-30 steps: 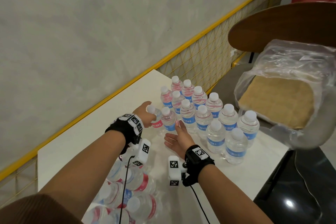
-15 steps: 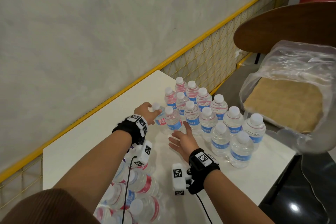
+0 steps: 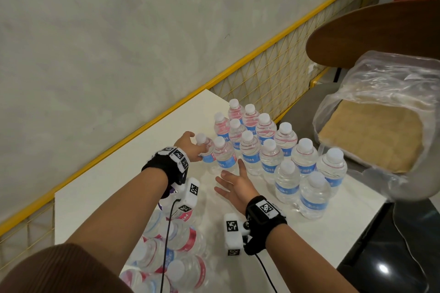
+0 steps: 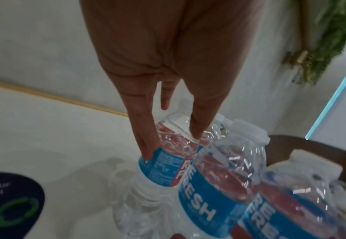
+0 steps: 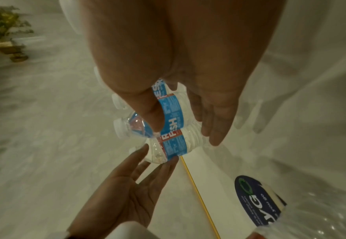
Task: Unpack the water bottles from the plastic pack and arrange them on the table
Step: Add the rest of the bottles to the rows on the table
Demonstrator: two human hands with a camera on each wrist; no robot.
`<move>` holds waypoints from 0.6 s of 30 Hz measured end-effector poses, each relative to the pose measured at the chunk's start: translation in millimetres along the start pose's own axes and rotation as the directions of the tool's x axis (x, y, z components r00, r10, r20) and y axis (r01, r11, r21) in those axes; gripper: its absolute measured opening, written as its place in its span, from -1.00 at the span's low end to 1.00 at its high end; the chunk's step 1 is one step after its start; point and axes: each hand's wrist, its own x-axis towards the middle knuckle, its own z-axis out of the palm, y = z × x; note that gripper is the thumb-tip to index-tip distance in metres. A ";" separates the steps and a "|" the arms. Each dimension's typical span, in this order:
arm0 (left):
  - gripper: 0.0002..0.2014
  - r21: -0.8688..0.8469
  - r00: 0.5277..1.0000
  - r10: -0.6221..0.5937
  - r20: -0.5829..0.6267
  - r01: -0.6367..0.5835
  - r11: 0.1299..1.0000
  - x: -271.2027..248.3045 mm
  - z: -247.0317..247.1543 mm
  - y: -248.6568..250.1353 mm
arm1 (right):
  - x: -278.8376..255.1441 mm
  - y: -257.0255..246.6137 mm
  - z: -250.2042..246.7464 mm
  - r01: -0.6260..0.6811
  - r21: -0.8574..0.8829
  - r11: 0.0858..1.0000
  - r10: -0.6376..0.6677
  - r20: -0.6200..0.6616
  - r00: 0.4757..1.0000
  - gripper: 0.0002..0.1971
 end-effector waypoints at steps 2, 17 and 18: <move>-0.30 -0.051 1.000 0.002 0.011 -0.001 0.999 3.7 -0.8 -1.1 | -1.0 2.7 1.7 -0.004 0.049 0.999 0.003 0.012 1.000 -0.10; -0.33 -0.147 0.995 0.029 0.099 -0.015 0.989 1.9 9.2 2.6 | -1.5 6.5 3.2 -0.003 0.263 0.965 -0.011 0.050 0.999 -0.15; -0.29 -0.199 0.992 0.021 0.123 0.004 0.980 0.4 9.6 4.8 | -1.2 5.4 4.4 -0.001 0.269 0.963 -0.012 0.048 0.999 -0.15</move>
